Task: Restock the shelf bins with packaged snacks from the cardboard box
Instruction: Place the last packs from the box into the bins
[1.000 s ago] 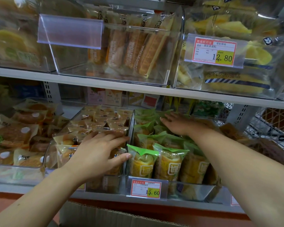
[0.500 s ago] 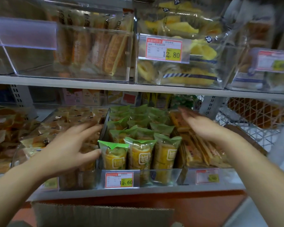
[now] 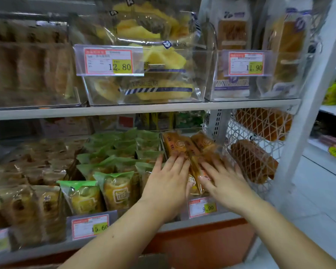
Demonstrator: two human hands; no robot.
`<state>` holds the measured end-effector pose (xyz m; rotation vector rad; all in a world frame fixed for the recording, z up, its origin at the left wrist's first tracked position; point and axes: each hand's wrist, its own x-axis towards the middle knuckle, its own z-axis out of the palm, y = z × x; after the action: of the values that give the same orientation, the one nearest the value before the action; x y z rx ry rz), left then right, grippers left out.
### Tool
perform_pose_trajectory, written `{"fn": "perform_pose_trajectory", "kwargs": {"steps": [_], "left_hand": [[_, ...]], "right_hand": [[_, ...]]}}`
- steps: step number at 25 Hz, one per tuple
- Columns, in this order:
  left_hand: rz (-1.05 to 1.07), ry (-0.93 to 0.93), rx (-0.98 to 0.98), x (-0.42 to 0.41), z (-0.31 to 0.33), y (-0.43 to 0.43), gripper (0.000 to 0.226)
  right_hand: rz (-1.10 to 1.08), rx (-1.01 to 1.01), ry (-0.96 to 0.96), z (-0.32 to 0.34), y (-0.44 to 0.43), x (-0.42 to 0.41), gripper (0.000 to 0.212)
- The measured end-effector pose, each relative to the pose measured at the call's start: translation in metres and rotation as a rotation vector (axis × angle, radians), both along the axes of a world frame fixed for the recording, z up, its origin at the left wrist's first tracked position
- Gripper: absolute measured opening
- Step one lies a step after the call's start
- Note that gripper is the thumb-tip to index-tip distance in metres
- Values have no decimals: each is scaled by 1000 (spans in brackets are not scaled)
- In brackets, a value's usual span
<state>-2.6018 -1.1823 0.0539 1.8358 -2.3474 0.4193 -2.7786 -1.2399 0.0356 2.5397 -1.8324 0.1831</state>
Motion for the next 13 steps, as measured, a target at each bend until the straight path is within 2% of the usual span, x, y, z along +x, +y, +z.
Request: {"fn": "perform_pose_trajectory", "kwargs": {"steps": [2, 8, 12, 13], "left_hand": [[59, -51, 90, -3, 1, -18, 62], [111, -46, 206, -7, 7, -29, 55], [92, 110, 22, -5, 27, -48, 48], [88, 113, 29, -4, 32, -58, 49]], "right_hand": [[11, 28, -10, -7, -7, 2, 68], [26, 130, -72, -3, -22, 1, 57], [45, -27, -247, 13, -50, -1, 51], [47, -43, -271, 15, -59, 3, 51]]}}
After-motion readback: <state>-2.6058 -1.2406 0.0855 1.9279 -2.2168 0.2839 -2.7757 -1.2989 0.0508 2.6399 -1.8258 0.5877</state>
